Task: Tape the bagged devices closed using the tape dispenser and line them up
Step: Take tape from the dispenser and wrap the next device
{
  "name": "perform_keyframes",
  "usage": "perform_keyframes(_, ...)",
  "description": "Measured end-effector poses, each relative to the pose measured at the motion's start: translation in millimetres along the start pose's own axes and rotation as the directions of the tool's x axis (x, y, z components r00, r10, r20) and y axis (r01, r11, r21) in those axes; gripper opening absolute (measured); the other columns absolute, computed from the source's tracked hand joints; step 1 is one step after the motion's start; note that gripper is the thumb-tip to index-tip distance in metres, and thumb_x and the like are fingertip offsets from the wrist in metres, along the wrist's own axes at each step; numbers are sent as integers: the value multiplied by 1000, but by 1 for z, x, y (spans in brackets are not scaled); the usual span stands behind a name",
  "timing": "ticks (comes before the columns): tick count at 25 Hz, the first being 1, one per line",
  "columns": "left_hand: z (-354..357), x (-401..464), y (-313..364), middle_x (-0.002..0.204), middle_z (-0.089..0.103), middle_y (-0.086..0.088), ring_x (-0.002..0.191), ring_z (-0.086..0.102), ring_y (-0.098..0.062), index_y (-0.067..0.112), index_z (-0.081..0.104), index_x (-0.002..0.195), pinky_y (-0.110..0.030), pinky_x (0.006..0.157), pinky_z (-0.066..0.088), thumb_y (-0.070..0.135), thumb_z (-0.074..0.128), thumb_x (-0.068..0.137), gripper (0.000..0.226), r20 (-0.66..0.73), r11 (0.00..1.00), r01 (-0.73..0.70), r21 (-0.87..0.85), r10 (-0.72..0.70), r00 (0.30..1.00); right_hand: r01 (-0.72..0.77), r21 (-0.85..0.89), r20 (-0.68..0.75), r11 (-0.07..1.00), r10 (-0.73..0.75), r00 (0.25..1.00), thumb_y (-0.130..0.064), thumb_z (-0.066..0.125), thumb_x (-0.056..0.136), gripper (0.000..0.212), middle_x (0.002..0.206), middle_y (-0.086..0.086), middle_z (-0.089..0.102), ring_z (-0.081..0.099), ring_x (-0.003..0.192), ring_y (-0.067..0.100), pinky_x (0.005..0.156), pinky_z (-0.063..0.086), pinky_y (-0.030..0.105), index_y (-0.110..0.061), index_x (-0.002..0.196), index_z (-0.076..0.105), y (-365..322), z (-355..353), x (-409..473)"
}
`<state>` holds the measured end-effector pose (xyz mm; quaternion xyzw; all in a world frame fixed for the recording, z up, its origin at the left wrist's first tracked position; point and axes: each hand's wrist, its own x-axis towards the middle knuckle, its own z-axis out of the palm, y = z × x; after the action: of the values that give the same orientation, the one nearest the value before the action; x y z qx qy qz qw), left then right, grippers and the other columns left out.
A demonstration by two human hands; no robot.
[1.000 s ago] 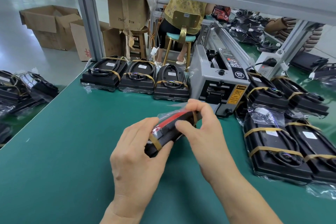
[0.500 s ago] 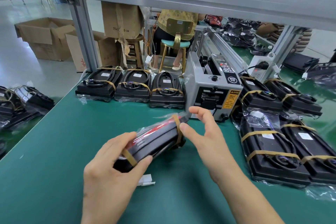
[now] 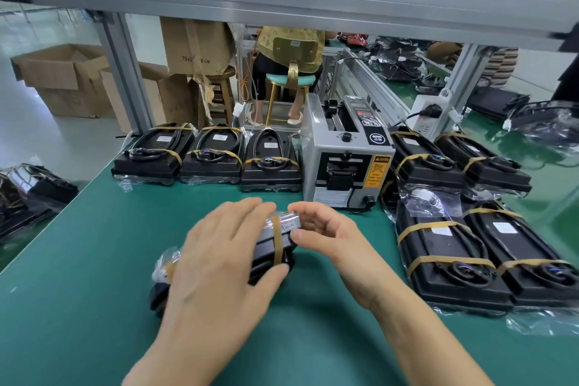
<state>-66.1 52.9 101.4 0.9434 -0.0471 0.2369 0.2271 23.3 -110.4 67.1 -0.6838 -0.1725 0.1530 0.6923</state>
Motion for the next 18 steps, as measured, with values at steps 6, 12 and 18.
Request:
perform_keyframes(6, 12, 22, -1, 130, 43, 37, 109, 48, 3, 55, 32, 134, -15, 80, 35, 41, 63, 79, 65, 170, 998, -7, -56, 16, 985, -7, -54, 76, 999, 11, 997, -18, 68, 73, 39, 116, -1, 69, 60, 115, 11, 105, 42, 31, -22, 112, 65, -1, -11, -6)
perform_keyframes(12, 23, 16, 2, 98, 68, 16, 85, 64, -19, 30, 67, 104, -25, 66, 38, 29, 85, 60, 47, 22, 989, 143, -32, -142, 990, -89, -85, -197, 992, 71, 978, -21, 75, 80, 14, 95, -16, 74, 63, 89, -10, 74, 45, 3, -30, 90, 74, -1, -23, 3)
perform_keyframes(18, 26, 16, 5, 94, 54, 20, 72, 53, -13, 33, 66, 106, -23, 56, 31, 35, 82, 64, 46, 26, 984, 177, 6, -177, 984, -124, 3, -719, 992, 88, 689, -23, 68, 86, 22, 82, -22, 66, 60, 101, 12, 110, 32, 44, -35, 67, 66, -10, -53, 45)
